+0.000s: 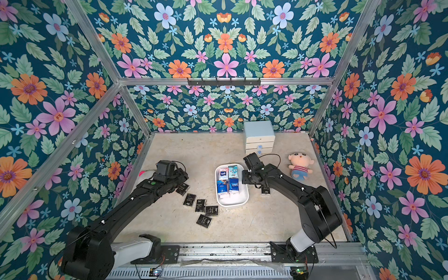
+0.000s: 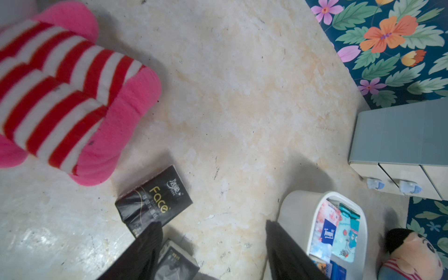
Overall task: Put the pocket tissues into the storage box
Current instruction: Pick up the pocket tissues from the center of the board.
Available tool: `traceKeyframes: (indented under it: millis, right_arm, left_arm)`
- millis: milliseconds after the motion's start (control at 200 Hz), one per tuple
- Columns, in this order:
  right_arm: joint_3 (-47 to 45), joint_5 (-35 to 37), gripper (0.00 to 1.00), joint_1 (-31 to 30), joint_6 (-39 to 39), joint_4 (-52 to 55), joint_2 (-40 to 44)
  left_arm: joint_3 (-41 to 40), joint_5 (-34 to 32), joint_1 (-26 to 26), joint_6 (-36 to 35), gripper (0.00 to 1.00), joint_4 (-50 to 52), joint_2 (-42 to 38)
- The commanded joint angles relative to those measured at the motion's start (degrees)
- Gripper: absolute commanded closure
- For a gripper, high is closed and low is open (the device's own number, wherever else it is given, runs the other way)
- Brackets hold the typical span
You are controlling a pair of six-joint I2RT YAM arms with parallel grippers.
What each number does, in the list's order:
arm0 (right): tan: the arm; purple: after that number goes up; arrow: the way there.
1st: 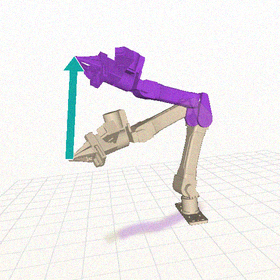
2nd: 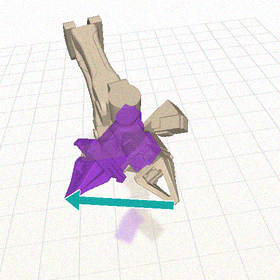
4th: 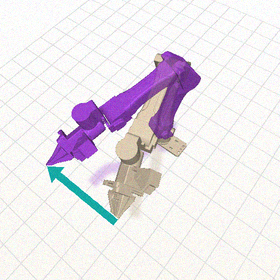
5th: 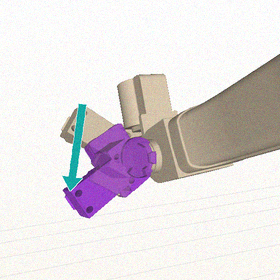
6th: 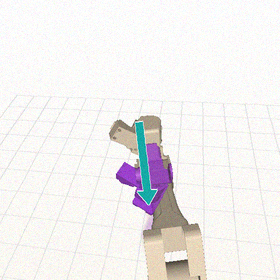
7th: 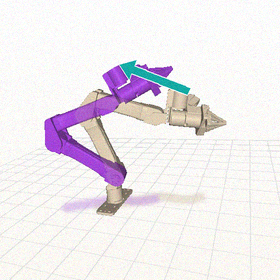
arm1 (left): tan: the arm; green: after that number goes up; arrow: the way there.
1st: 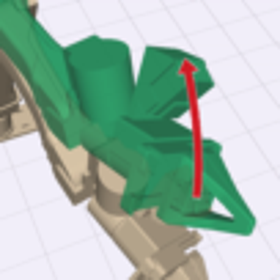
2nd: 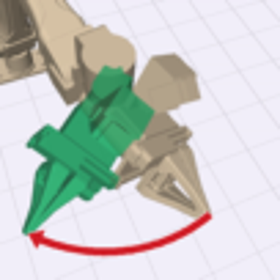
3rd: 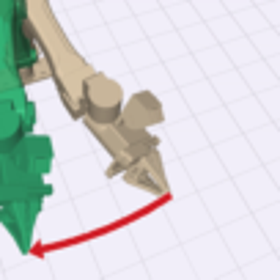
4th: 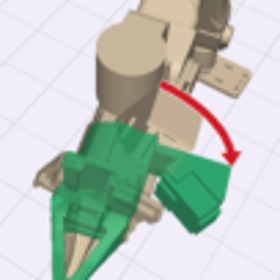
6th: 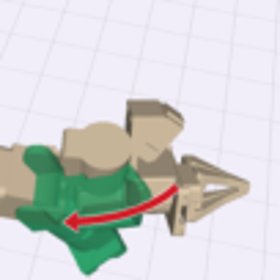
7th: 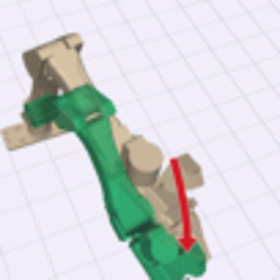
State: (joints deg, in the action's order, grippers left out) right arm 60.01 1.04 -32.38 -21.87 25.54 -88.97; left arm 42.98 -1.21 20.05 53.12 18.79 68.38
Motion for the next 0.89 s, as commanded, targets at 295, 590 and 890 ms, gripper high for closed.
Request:
traceKeyframes:
  millis: [295,590,890]
  right_arm:
    - [-3.4,8.3,0.43,4.3,-2.2,7.7,0.9]
    - [-4.0,12.2,0.37,4.2,-3.5,6.2,-4.6]
    - [-5.3,14.6,0.42,4.3,-3.0,5.2,-7.8]
  left_arm:
    - [2.2,1.5,10.0,4.6,0.27,-2.7,5.5]
    - [7.3,0.7,12.1,4.0,0.27,-2.5,9.1]
    - [2.5,-0.7,13.4,7.0,0.27,-2.3,5.6]
